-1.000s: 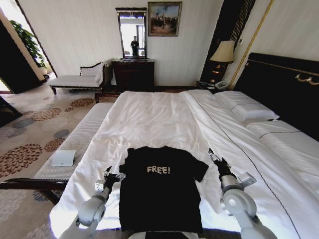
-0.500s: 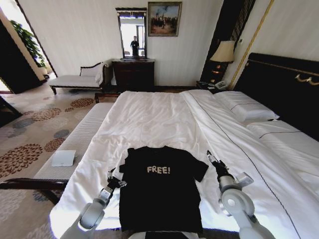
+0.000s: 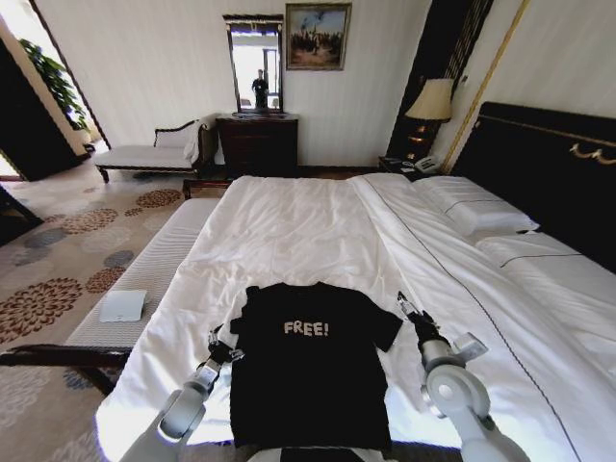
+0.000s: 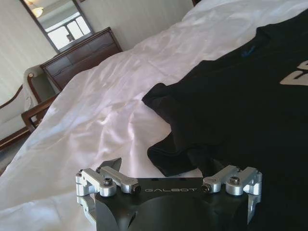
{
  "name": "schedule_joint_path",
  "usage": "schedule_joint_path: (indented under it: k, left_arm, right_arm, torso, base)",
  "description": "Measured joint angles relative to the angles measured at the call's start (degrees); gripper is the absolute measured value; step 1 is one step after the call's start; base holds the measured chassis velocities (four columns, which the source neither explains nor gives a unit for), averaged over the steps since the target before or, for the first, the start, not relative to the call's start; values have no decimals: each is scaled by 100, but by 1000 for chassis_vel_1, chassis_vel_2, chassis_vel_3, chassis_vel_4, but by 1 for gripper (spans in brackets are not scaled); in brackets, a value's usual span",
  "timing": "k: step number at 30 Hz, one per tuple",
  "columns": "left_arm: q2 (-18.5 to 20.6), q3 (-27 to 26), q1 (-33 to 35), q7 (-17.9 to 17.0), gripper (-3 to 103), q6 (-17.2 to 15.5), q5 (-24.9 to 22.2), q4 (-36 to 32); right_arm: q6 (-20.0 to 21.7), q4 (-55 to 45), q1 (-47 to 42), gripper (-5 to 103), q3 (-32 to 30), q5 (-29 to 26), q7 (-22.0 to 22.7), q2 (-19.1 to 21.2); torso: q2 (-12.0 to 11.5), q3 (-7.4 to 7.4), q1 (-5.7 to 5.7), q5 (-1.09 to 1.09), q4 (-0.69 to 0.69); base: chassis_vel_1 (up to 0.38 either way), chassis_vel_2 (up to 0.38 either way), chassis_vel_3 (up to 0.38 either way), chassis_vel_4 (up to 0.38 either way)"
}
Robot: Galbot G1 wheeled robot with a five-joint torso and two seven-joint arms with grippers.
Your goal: Fold the clothes on the bed.
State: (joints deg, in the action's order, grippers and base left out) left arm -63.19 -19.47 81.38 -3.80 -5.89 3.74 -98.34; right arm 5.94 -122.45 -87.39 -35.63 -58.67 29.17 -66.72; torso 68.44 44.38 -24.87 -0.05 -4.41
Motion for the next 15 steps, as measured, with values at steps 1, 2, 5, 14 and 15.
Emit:
schedule_joint_path:
  k: [1,2,5,14,15]
  left_arm:
    - [-34,-30,-31,-51,100,-23,-109,30]
    - [-62,-64,-60,-96,100,-38,-211,60]
    - [-134,-188,-157,-276,100,-60,-433,178]
    - [-277,-683,-519,-778,100,-201,-1694,378]
    - [-276,-740,-526,-794,100,-220,-1842,366]
  right_arm:
    - [2,-8,-7,100,7,0,1,-1]
    - [4,-15,-14,100,11,1,1,-5]
    - [6,-16,-27,100,27,6,2,-18]
    - [8,-55,-88,100,47,33,2,-63]
    - [8,-59,-97,100,47,35,3,-67]
  torso:
    - [0,0,0,0,0]
    - [0,0,0,0,0]
    - [0,0,0,0,0]
    - [0,0,0,0,0]
    - [0,0,0,2,-1]
  base:
    - [0,0,0,0]
    - [0,0,0,0]
    - [0,0,0,0]
    - [0,0,0,0]
    - [0,0,0,0]
